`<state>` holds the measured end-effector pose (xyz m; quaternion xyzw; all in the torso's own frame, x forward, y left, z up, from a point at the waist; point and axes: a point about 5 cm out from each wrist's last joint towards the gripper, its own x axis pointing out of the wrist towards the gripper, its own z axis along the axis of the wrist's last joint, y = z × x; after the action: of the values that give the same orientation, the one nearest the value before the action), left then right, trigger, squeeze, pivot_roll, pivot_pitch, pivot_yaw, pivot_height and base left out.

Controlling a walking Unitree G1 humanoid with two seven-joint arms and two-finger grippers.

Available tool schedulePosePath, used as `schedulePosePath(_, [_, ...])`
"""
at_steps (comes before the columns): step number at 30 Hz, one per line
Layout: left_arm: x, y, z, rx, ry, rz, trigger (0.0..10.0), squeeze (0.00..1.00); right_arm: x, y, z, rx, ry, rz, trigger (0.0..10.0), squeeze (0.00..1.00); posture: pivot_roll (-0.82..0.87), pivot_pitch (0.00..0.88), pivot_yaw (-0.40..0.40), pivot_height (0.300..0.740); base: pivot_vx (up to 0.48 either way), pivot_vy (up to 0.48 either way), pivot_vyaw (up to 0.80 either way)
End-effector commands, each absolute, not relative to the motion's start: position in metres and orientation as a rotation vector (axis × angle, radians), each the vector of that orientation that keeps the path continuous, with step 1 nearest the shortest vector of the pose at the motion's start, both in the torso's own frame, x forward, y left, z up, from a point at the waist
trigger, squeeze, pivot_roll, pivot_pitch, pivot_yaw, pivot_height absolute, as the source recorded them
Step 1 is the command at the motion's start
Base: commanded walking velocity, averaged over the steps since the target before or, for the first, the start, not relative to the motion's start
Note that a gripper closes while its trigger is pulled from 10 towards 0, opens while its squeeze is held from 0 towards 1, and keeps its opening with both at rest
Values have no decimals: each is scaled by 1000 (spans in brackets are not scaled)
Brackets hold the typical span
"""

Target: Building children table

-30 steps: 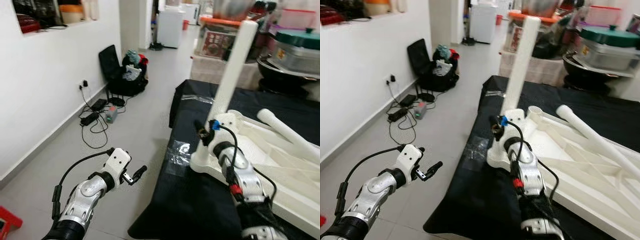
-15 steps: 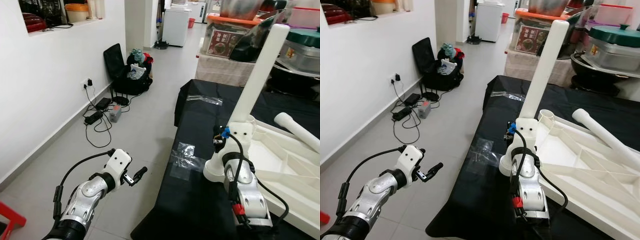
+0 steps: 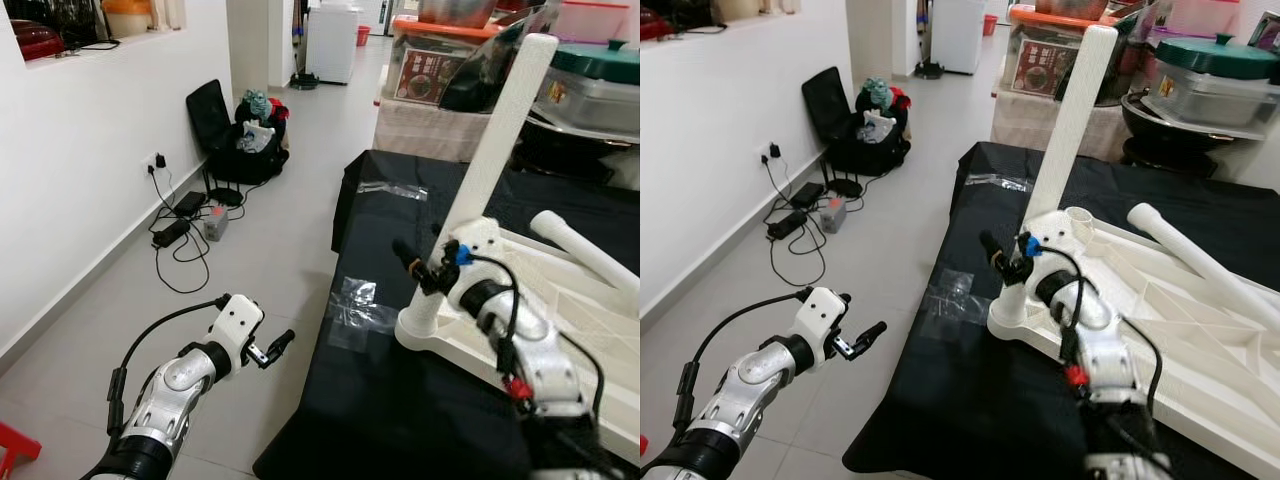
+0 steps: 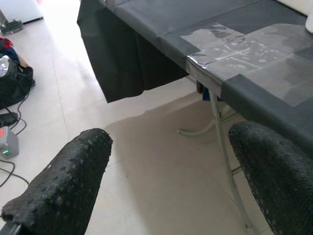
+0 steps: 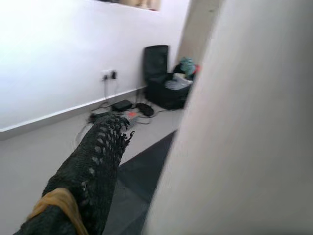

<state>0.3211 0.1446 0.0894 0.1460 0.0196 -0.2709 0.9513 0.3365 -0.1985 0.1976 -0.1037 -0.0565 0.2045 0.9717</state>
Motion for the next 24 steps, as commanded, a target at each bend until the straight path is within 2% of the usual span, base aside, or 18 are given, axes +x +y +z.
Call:
schedulePosePath(1, [320,146,88,306,41,-549,10000,0,340,-193,200,-212,-112,500,10000,0,103,0,-98,740,0,0,0])
schedulePosePath(7, [318,147,87,307,41,-548,10000,0,341,-193,196,-210,-87,559,10000,0,109,0,-99,740,0,0,0])
schedulePosePath(8, [318,148,88,308,41,-548,10000,0,340,-192,192,-196,-72,592,8314,0,112,0,-99,740,0,0,0])
schedulePosePath(9, [318,149,88,310,42,-547,10000,0,339,-189,189,-177,-68,638,2118,0,113,0,-96,740,0,0,0])
schedulePosePath(12, [318,149,88,310,42,-547,10000,0,339,-189,189,-177,-68,638,2118,0,113,0,-96,740,0,0,0])
schedulePosePath(13, [318,150,89,312,41,-548,10000,0,337,-187,188,-149,-73,684,0,0,113,0,-96,740,0,0,0])
schedulePosePath(18, [319,150,90,315,39,-553,10000,0,351,-196,188,-285,-59,448,0,0,107,0,-88,740,0,0,0])
schedulePosePath(20, [319,150,90,313,41,-553,10000,0,357,-213,184,-218,12,111,0,0,104,0,-89,740,0,0,0])
schedulePosePath(21, [319,150,89,312,43,-553,10000,0,354,-218,180,-193,34,4,0,0,100,0,-82,740,0,0,0])
schedulePosePath(24, [318,149,88,311,45,-555,10000,0,348,-219,175,-162,39,-91,0,0,100,0,-82,740,0,0,0])
